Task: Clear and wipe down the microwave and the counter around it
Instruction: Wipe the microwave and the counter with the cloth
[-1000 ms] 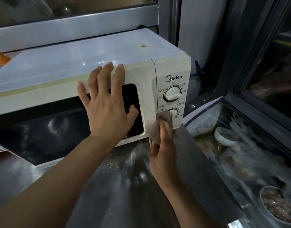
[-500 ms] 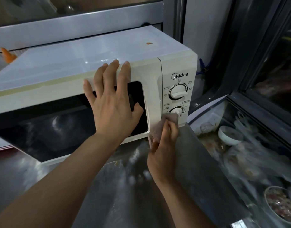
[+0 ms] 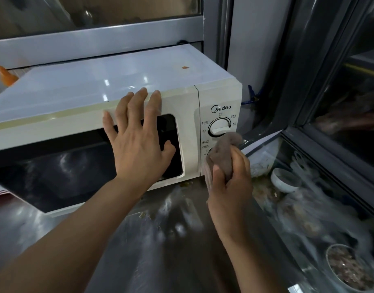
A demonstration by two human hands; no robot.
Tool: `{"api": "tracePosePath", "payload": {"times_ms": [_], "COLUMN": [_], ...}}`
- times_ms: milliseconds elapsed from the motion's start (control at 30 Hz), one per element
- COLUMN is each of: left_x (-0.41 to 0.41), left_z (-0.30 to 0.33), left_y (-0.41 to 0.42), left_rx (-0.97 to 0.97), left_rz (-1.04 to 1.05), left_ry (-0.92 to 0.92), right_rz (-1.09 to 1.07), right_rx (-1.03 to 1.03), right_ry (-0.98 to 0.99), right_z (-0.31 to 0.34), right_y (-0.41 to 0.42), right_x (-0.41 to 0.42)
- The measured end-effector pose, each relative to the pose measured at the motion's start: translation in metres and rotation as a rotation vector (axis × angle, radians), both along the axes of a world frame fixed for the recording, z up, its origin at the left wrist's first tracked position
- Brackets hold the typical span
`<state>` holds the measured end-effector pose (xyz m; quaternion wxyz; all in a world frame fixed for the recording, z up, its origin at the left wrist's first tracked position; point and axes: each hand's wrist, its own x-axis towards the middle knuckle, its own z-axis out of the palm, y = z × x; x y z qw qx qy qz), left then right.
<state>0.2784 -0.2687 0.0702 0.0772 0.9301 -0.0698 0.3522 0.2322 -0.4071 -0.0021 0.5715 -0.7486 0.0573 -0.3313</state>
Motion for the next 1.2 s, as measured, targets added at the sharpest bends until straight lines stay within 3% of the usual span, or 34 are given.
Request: {"api": "tracePosePath", "payload": {"times_ms": [167, 267, 400, 533, 733, 1000, 1200], "left_x": [0.002, 0.004, 0.004, 0.005, 0.007, 0.008, 0.009], "left_z": [-0.001, -0.002, -0.004, -0.004, -0.005, -0.007, -0.008], "left_y": [-0.001, 0.000, 0.001, 0.000, 0.000, -0.002, -0.001], "left_rx": [-0.007, -0.008, -0.007, -0.014, -0.019, -0.039, -0.035], "left_rz": [-0.012, -0.007, -0.015, -0.013, -0.011, -0.002, -0.008], "left_ry": [-0.016, -0.029, -0.030, -0.039, -0.058, -0.087, -0.084], "right_rz": [0.046, 0.052, -0.014, -0.014, -0.092, -0.017, 0.038], "right_rx": [-0.179, -0.146, -0.080, -0.204, -0.208, -0.048, -0.120], "right_ry": [0.021, 0.020, 0.139, 0.288, 0.008, 0.245, 0.151], "right_z": [-0.002, -0.011, -0.026, -0.040, -0.023, -0.071, -0.063], "right_y": [-0.013, -0.027, -0.047, -0.057, -0.035, -0.014, 0.030], "right_x": [0.029, 0.037, 0.042, 0.035, 0.041, 0.033, 0.019]}}
